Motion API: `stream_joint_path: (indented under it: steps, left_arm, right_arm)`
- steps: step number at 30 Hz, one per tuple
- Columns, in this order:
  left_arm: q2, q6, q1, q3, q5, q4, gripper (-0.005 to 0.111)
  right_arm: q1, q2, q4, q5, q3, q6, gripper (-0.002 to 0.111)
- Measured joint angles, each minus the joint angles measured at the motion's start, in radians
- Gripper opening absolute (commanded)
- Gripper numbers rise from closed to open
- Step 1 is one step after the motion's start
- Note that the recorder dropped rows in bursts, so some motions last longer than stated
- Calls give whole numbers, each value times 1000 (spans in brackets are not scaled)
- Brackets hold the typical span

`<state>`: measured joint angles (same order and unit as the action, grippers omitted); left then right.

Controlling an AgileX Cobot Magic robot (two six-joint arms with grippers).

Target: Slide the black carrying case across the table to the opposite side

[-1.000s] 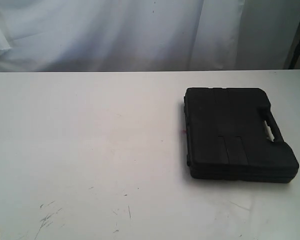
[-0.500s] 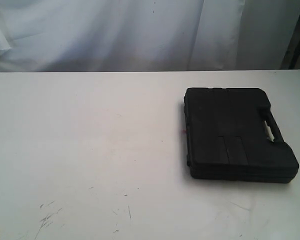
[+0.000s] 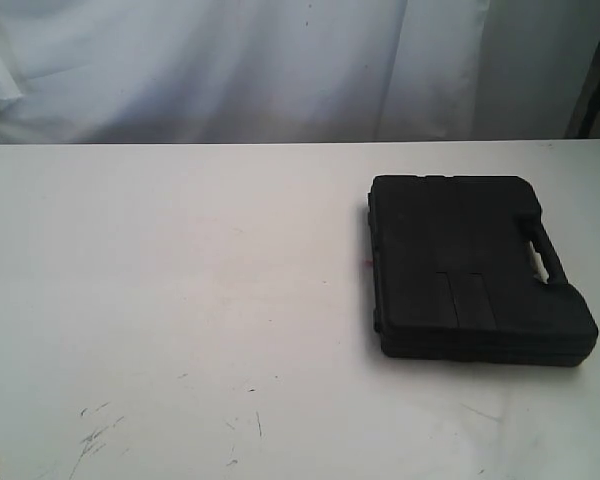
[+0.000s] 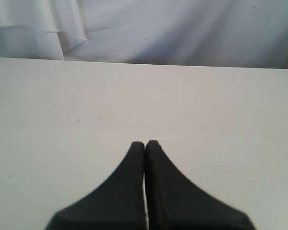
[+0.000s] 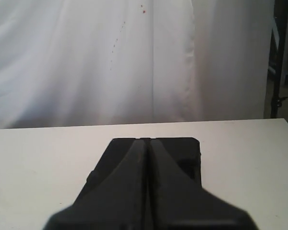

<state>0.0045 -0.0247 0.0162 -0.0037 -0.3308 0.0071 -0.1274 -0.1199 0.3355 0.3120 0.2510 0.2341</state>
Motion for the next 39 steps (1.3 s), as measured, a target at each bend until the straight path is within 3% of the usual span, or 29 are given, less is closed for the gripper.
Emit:
stream_joint_path:
  steps: [6, 11, 20, 27, 39]
  left_arm:
    - [0, 0, 0, 0, 0, 0, 0]
    - [0, 0, 0, 0, 0, 0, 0]
    - [0, 0, 0, 0, 0, 0, 0]
    - [0, 0, 0, 0, 0, 0, 0]
    - [0, 0, 0, 0, 0, 0, 0]
  right_arm:
    - [0, 96, -317, -8, -95, -367, 0]
    - [0, 113, -396, -63, -173, -471, 0]
    - [0, 113, -387, -114, -247, -406, 0]
    - [0, 113, -335, -63, -247, -270, 0]
    - [0, 113, -325, 30, -247, -245, 0]
